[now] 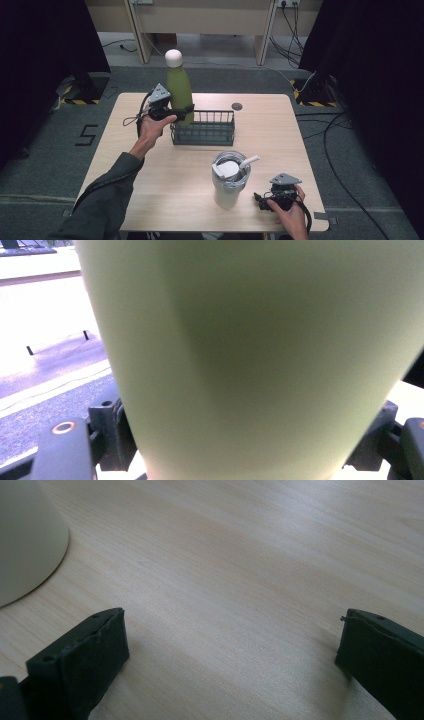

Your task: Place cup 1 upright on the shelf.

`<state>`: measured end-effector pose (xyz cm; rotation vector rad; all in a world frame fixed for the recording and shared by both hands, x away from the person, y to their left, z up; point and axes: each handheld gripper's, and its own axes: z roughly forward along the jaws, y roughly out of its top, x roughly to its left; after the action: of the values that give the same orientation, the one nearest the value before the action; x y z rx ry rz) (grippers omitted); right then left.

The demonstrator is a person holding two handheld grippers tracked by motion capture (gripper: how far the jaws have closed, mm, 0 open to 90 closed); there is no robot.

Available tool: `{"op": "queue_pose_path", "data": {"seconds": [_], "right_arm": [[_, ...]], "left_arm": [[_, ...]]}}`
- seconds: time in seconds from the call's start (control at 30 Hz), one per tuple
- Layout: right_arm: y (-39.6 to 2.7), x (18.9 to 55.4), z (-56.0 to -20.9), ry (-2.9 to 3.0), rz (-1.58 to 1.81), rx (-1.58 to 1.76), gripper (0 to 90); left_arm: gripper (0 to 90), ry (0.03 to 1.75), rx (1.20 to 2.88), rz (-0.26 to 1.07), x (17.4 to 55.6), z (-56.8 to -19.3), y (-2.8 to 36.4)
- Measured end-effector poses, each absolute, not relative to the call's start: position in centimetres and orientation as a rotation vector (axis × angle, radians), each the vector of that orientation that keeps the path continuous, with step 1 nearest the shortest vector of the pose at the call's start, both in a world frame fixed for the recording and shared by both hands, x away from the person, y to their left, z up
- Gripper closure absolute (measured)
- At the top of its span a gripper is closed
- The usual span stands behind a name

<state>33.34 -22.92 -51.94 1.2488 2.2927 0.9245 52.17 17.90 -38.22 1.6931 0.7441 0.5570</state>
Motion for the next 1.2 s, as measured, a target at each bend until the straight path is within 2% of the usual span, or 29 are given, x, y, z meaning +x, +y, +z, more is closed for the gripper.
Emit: {"op": "queue_pose_path", "data": {"seconds": [0.4, 1.2], "right_arm": [[-22.9, 33.3, -52.0, 2.293, 0.927, 1.247, 0.2], [-22.9, 33.3, -52.0, 2.298, 0.929, 1.240, 0.2]], "left_arm": [[20.6, 0.766, 1.675, 0.566, 53.8, -39.7, 16.8], [20.6, 0.801, 1.716, 0.574, 54.4, -43.2, 17.2]]}}
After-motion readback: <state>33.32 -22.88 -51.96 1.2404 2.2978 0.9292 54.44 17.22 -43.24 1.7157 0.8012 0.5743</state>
